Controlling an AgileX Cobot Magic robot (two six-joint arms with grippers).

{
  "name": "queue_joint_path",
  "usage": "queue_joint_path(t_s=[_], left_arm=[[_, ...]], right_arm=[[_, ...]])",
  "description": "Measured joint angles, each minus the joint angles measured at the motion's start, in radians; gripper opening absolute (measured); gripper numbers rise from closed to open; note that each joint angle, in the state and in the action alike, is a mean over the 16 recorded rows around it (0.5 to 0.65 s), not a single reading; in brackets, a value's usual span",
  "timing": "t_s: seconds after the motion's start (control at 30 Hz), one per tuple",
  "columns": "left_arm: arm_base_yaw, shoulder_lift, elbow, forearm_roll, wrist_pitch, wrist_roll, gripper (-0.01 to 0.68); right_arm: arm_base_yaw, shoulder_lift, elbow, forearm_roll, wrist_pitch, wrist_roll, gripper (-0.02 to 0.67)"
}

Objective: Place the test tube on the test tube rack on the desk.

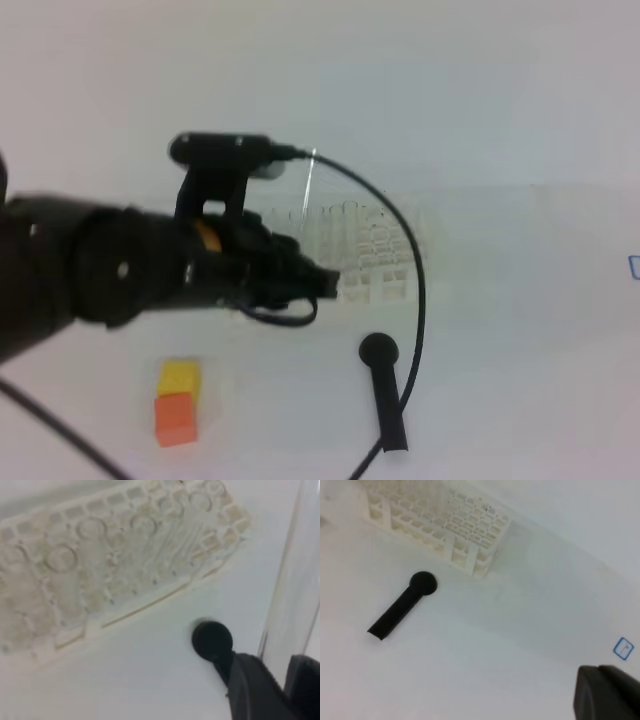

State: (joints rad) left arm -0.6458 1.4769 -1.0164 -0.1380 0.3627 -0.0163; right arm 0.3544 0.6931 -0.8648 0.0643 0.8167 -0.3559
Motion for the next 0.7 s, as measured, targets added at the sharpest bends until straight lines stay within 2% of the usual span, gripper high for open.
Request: queue_joint_path(t_s=[0.17, 0.3, 0.4, 0.5, 0.6, 0.7], left_arm=[[-0.048, -0.090, 0.198, -0.105, -0.280, 0.128, -0.001], [-0.094, -0.152, 0.357, -0.093, -0.503, 0.124, -0.001], [-0.122, -0.191, 0.454, 0.002, -0.660, 0.039, 0.006], [-0.137, -0.219, 0.524, 0.165, -0.794, -0.105, 0.006], [-0.135, -0.233, 0.570, 0.346, -0.895, -0.269, 0.006], [-0.121, -0.237, 0.598, 0.504, -0.983, -0.413, 0.020]], right_arm=[[0.002, 0.000, 0.009, 0.042, -0.012, -0.088, -0.001], [0.002, 0.000, 0.034, 0.084, -0.049, -0.168, -0.001], [0.002, 0.000, 0.065, 0.134, -0.090, -0.238, -0.001], [0.002, 0.001, 0.102, 0.222, -0.141, -0.338, -0.001], [0.002, 0.001, 0.141, 0.372, -0.190, -0.488, -0.001], [0.002, 0.005, 0.177, 0.582, -0.229, -0.678, -0.001]])
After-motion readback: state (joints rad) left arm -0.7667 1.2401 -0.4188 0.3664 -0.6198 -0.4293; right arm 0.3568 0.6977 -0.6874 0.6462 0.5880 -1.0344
